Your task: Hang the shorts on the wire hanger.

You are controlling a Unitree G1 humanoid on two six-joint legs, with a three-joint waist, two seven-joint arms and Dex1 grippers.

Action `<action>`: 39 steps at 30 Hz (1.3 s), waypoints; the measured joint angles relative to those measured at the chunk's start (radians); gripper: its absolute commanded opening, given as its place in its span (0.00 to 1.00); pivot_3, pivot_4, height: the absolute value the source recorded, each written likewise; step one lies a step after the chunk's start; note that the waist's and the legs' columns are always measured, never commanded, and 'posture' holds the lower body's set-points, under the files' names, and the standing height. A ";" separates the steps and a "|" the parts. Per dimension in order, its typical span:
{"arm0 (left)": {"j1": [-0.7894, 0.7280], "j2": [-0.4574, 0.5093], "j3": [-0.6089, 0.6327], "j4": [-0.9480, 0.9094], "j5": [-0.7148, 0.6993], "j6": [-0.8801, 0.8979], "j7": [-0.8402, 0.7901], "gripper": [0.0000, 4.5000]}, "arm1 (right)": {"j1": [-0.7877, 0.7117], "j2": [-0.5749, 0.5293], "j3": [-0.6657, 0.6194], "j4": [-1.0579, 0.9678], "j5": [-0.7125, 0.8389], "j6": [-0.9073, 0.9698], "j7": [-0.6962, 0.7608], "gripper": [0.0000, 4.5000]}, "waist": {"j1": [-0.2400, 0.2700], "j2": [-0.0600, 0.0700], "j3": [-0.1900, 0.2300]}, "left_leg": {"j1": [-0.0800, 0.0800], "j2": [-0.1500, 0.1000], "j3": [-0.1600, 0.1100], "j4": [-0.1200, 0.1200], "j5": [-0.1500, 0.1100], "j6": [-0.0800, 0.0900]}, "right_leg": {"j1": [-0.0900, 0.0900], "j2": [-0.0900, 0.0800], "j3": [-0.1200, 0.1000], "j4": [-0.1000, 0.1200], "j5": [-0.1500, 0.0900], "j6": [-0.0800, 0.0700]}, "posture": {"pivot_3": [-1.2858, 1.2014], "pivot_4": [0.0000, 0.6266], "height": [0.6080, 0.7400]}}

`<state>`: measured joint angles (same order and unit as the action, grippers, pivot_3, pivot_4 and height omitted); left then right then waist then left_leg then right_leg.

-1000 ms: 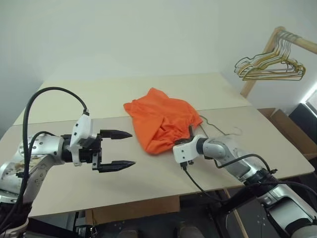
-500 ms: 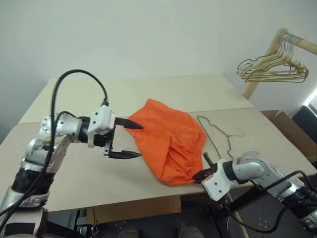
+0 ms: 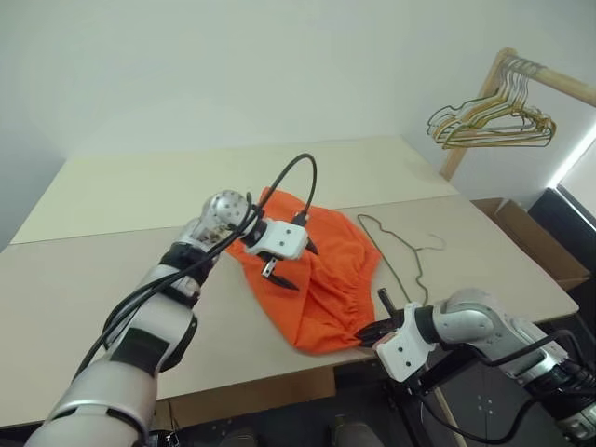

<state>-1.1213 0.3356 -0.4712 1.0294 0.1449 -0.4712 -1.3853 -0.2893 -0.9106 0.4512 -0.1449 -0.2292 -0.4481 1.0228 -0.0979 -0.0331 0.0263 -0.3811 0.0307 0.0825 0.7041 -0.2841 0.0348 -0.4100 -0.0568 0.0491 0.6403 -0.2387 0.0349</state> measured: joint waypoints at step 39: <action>0.014 0.108 0.157 0.144 0.079 -0.026 0.075 0.01 | -0.023 0.049 -0.027 0.034 -0.004 0.033 0.009 0.00 | -0.026 0.000 0.000 | -0.001 -0.001 -0.009 0.001 0.000 0.000 | -0.001 -0.002 0.000 0.002 0.001 0.002 | 0.47 0.00 1.00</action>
<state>-1.1077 0.4437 -0.3139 1.1732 0.2244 -0.4976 -1.3105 -0.3122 -0.8614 0.4240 -0.1110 -0.2332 -0.4154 1.0314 -0.1239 -0.0331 0.0264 -0.3823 0.0300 0.0737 0.7050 -0.2843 0.0348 -0.4113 -0.0585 0.0492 0.6427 -0.2377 0.0372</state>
